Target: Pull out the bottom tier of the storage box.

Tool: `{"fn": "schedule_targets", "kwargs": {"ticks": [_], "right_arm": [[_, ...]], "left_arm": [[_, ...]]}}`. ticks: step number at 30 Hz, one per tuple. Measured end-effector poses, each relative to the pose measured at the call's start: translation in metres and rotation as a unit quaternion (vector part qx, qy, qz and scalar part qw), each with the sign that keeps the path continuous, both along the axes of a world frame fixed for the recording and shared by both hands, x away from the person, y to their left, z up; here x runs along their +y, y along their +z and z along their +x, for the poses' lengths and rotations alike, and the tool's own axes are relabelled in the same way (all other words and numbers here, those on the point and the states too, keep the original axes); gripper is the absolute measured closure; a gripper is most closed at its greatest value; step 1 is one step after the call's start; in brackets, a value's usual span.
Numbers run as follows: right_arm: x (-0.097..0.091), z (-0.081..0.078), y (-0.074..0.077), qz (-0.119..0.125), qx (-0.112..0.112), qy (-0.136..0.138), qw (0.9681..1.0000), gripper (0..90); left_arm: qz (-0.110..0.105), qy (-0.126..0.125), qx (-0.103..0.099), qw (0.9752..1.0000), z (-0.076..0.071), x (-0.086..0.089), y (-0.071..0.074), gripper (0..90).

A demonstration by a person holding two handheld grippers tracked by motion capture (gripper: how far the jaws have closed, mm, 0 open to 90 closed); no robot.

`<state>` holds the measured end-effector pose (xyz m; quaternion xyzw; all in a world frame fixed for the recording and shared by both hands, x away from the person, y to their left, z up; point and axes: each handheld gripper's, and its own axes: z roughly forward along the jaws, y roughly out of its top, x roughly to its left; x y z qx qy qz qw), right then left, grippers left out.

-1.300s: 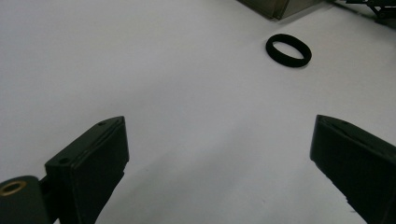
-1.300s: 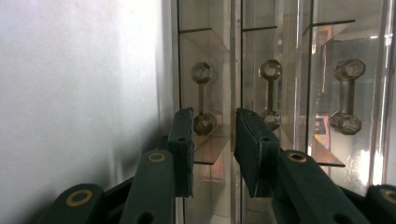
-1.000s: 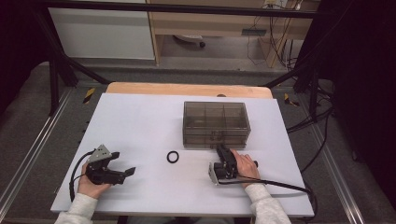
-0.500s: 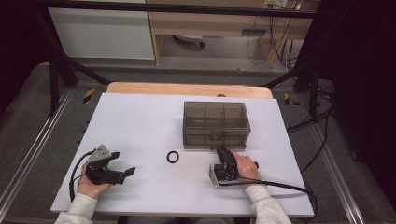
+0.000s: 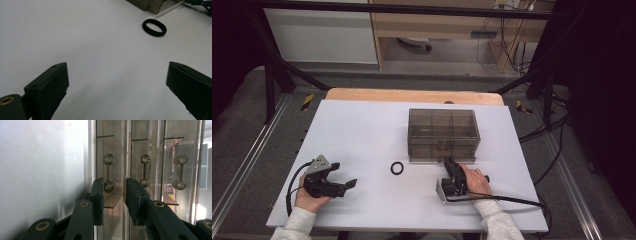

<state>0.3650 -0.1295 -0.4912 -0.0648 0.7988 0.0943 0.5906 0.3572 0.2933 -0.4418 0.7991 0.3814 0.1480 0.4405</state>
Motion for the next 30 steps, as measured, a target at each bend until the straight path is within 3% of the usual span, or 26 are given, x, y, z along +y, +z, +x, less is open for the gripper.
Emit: {"fn": "schedule_targets", "kwargs": {"ticks": [30], "right_arm": [[-0.002,-0.015,0.003,-0.003,0.003,0.008,1.0000,68.9]], "left_arm": [[0.000,0.000,0.000,1.0000,0.000,0.000,0.000,4.5]]}}
